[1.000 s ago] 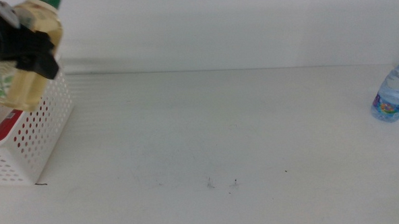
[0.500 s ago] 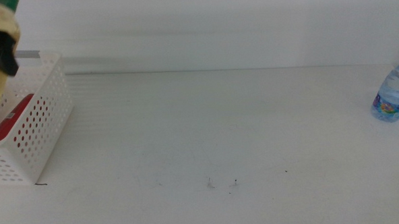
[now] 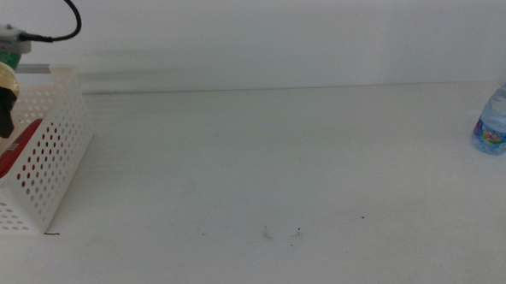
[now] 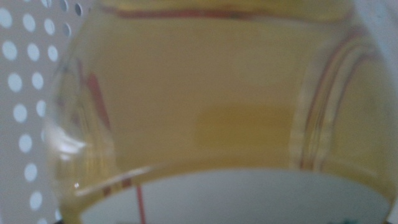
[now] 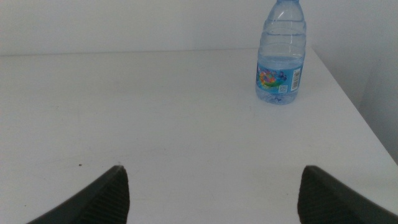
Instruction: Use arms to grab the bottles and put them into the dustbin to the left of the table.
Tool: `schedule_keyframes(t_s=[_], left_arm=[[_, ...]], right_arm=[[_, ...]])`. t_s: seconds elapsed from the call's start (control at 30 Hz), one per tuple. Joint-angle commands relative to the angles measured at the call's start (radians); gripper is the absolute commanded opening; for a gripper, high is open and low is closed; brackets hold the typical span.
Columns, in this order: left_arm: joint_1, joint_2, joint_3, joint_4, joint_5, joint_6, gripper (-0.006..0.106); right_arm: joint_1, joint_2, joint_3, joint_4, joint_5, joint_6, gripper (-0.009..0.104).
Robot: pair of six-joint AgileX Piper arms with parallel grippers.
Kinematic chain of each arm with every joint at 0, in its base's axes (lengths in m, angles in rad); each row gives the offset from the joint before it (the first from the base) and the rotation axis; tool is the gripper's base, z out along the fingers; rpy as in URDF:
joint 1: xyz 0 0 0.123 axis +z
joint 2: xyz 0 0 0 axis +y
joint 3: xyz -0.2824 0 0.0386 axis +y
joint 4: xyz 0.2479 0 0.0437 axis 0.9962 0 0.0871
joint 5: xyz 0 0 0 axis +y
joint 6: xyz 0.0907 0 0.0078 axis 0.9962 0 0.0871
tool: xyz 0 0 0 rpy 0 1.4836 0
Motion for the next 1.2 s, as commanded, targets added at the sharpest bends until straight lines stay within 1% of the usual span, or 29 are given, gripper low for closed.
schedule_keyframes(t_s=[0.0, 0.17, 0.23, 0.33, 0.43, 0.5, 0.6, 0.67, 0.7, 0.83, 0.93, 1.1, 1.17], left_arm=[[0.002, 0.001, -0.015, 0.015, -0.054, -0.001, -0.002], [0.002, 0.042, -0.015, 0.045, -0.069, -0.001, 0.000], [0.002, 0.056, -0.015, 0.055, -0.074, -0.001, 0.004], [0.002, 0.072, -0.015, 0.055, -0.088, -0.001, 0.013], [0.002, 0.077, -0.015, 0.043, -0.110, -0.001, 0.031], [0.002, 0.077, -0.015, 0.041, -0.123, -0.001, 0.048], [0.002, 0.077, -0.015, 0.043, -0.131, 0.001, 0.076], [0.002, 0.077, -0.015, 0.050, -0.131, -0.001, 0.092], [0.000, 0.075, -0.015, 0.052, -0.131, -0.001, 0.094], [-0.009, 0.063, -0.037, 0.049, -0.093, -0.006, 0.094], [-0.023, 0.036, -0.061, 0.049, -0.064, -0.042, 0.094], [-0.073, -0.045, -0.060, 0.052, -0.065, -0.089, 0.094], [-0.100, -0.077, -0.058, 0.038, -0.052, -0.086, 0.094]], right_arm=[[-0.004, -0.005, 0.004, -0.006, -0.013, -0.002, 0.086], [-0.004, -0.005, 0.004, -0.006, -0.013, -0.002, 0.086], [-0.004, -0.005, 0.004, -0.006, -0.013, -0.002, 0.086], [-0.004, -0.005, 0.004, -0.006, -0.013, -0.002, 0.086], [-0.004, -0.005, 0.004, -0.006, -0.013, -0.002, 0.086], [-0.004, -0.005, 0.004, -0.006, -0.013, -0.002, 0.086], [-0.004, -0.005, 0.004, -0.006, -0.013, -0.002, 0.086], [-0.004, -0.005, 0.004, -0.006, -0.013, -0.002, 0.086], [-0.004, -0.005, 0.004, -0.006, -0.013, -0.002, 0.086], [-0.004, -0.005, 0.004, -0.006, -0.013, -0.002, 0.086], [-0.004, -0.005, 0.004, -0.006, -0.013, -0.002, 0.086], [-0.004, -0.005, 0.004, -0.006, -0.013, -0.002, 0.086], [-0.004, -0.005, 0.004, -0.006, -0.013, -0.002, 0.086]])
